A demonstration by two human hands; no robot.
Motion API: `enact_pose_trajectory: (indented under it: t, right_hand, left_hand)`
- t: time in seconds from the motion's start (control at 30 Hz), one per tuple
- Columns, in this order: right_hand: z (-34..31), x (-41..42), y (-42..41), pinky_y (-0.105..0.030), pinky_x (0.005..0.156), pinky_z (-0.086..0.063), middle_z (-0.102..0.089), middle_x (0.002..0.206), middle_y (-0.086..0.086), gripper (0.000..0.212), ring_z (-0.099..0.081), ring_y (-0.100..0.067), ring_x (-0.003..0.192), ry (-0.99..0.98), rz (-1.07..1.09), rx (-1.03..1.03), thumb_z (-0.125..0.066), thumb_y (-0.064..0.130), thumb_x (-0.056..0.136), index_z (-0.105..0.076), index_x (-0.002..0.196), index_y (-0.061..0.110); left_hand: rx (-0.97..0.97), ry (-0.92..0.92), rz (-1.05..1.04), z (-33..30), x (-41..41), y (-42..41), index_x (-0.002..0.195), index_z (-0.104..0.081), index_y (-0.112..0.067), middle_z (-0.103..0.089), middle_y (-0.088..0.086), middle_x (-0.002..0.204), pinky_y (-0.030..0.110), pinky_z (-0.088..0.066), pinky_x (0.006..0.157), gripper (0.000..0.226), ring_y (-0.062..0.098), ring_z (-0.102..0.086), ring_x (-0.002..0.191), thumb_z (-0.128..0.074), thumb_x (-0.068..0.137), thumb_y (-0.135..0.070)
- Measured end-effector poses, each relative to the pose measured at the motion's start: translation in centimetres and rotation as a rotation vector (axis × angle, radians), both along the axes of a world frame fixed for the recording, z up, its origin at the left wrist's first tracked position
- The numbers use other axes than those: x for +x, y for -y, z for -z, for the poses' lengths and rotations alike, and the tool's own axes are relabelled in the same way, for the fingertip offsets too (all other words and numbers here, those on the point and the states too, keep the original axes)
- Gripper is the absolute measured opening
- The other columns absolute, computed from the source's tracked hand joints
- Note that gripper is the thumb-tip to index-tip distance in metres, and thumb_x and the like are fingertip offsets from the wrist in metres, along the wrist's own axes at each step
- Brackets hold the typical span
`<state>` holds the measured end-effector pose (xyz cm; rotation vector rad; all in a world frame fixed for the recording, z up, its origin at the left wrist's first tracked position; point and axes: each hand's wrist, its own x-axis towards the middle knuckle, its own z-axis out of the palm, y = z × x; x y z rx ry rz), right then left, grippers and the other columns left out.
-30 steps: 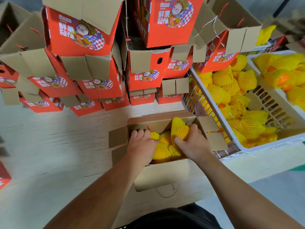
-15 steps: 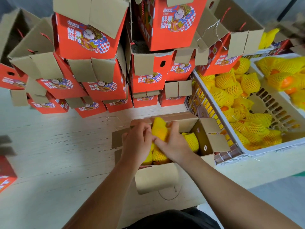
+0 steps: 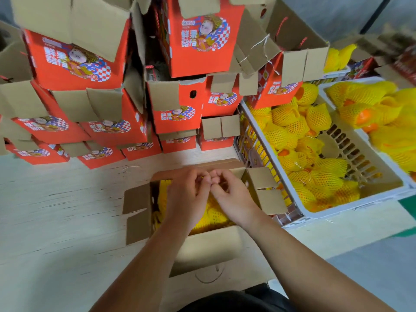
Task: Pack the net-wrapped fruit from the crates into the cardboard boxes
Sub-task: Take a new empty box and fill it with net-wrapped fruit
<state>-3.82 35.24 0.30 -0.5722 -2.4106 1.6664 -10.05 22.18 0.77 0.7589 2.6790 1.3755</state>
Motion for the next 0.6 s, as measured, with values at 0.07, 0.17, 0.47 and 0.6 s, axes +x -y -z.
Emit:
enact_pose_trajectory:
  t: [0.07,0.17,0.47,0.6]
  right_hand:
    - [-0.9,1.0,-2.3,-0.016,0.079,-0.047,-0.071,0.092,0.016,0.012,-0.064,0.004,0.089,-0.080,0.068,-0.039,-0.059,0.019,0.098,-0.065,0.102,0.029]
    - [-2.2,2.4,-6.4,-0.019,0.085,-0.049,-0.072,0.099,0.009,0.017,-0.067,-0.003,0.098,-0.172,0.130,-0.048,-0.054,0.010,0.102,-0.067,0.103,0.021]
    - [-0.9,7.1,-25.7,-0.041,0.066,-0.050,-0.070,0.088,0.002,0.015,-0.065,-0.020,0.076,-0.176,0.120,0.062,-0.051,0.030,0.104,-0.064,0.109,0.027]
    - [2.0,7.6,-35.2,-0.039,0.098,-0.047,-0.053,0.141,-0.012,0.058,-0.053,-0.033,0.129,0.502,-0.265,0.602,-0.066,0.031,0.095,-0.046,0.147,0.019]
  left_hand:
    - [0.157,0.108,0.056,-1.2,1.2,-3.6,0.100,-0.069,-0.024,-0.069,-0.010,0.099,0.026,-0.046,0.089,0.019,0.008,-0.061,0.099,-0.052,0.097,-0.033]
    - [0.238,0.203,0.098,-2.0,2.4,-9.1,0.100,-0.067,-0.024,-0.069,-0.009,0.097,0.023,-0.046,0.085,0.021,0.007,-0.063,0.098,-0.049,0.097,-0.036]
    - [0.205,0.209,0.191,-1.1,6.3,-26.8,0.102,-0.068,-0.028,-0.067,-0.018,0.087,0.014,-0.042,0.071,0.016,-0.002,-0.063,0.086,-0.054,0.105,-0.034]
    - [-0.077,0.045,0.126,0.9,7.0,-29.8,0.109,-0.069,-0.026,-0.072,-0.009,0.098,0.031,-0.048,0.075,0.019,0.011,-0.066,0.090,-0.055,0.105,-0.038]
